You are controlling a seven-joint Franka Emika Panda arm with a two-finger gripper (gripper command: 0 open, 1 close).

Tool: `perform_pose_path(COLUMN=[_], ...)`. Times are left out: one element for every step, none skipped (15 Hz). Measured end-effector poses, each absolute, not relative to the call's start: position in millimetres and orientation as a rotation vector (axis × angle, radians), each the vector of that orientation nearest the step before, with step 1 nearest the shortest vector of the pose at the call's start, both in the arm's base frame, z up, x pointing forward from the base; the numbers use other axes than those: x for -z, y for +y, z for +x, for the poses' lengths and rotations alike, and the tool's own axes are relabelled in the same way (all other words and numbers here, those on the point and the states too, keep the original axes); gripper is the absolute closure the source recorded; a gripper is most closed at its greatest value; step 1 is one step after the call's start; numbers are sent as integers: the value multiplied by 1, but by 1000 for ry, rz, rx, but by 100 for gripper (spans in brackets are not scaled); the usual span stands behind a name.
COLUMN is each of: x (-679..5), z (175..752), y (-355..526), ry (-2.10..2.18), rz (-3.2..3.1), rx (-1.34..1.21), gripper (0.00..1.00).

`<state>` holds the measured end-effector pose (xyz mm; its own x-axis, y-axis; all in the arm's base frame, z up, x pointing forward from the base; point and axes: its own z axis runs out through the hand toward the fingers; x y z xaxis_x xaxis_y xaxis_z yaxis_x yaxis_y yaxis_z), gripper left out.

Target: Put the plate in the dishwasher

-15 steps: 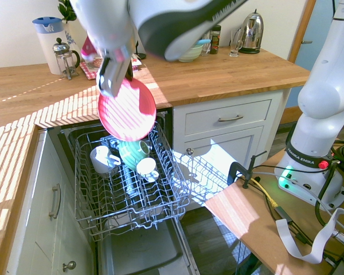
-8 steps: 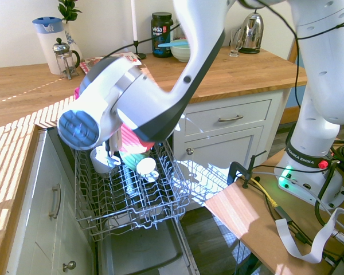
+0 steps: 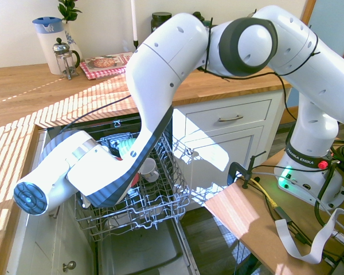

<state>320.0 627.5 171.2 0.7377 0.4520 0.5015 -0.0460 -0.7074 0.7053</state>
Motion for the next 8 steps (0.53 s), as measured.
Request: perform_pose_path(x=[-165,-158,-152,-146,-141,-143,-148,-150], z=[323,328,333,338,344,350,356,362], y=[633,637,640,642,643,645,647,646], ry=[302,297,290,287,289,298,305,308], rz=[2213,2214,2216,2224,2239,2254,2281,2302], rx=[-858,-842,-825,-792,-740,-683,-608,-532], gripper=[0,0,0,0,0,0,0,0])
